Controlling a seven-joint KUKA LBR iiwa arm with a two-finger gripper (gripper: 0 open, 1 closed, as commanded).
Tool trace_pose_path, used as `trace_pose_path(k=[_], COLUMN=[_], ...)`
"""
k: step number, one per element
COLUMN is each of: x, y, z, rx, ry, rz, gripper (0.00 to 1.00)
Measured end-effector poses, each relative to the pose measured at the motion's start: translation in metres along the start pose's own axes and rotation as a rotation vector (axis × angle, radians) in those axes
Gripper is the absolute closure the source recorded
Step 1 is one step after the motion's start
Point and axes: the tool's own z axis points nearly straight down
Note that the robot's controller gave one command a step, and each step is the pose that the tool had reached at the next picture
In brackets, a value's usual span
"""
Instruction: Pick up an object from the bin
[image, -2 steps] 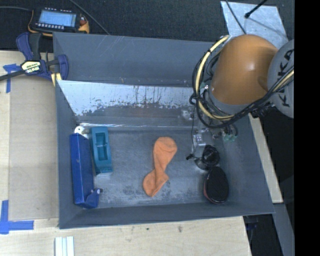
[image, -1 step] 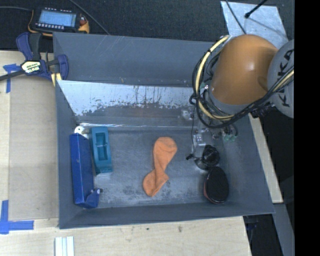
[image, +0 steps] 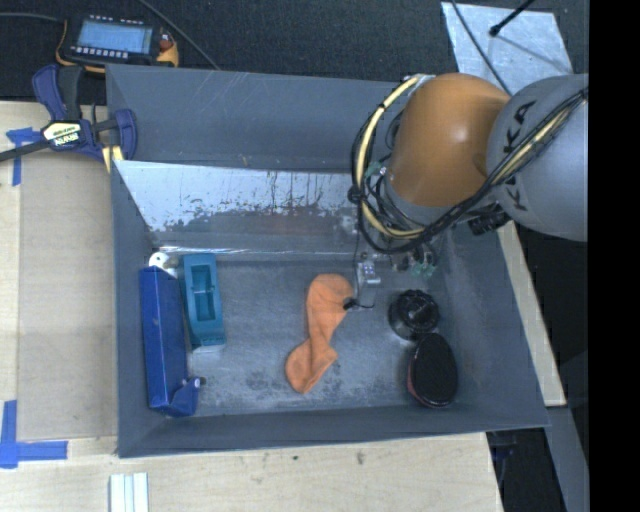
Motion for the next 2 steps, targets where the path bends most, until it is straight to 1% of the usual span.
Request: trace_pose_path(k=[1,2], x=[0.001,-0.006], y=[-0.012,0.001], z=[0.039,0.069], rx=[-0.003,0.0], ry=[0.012,0.01], rz=[0.013,-0.135], gripper=[0.0,0.0])
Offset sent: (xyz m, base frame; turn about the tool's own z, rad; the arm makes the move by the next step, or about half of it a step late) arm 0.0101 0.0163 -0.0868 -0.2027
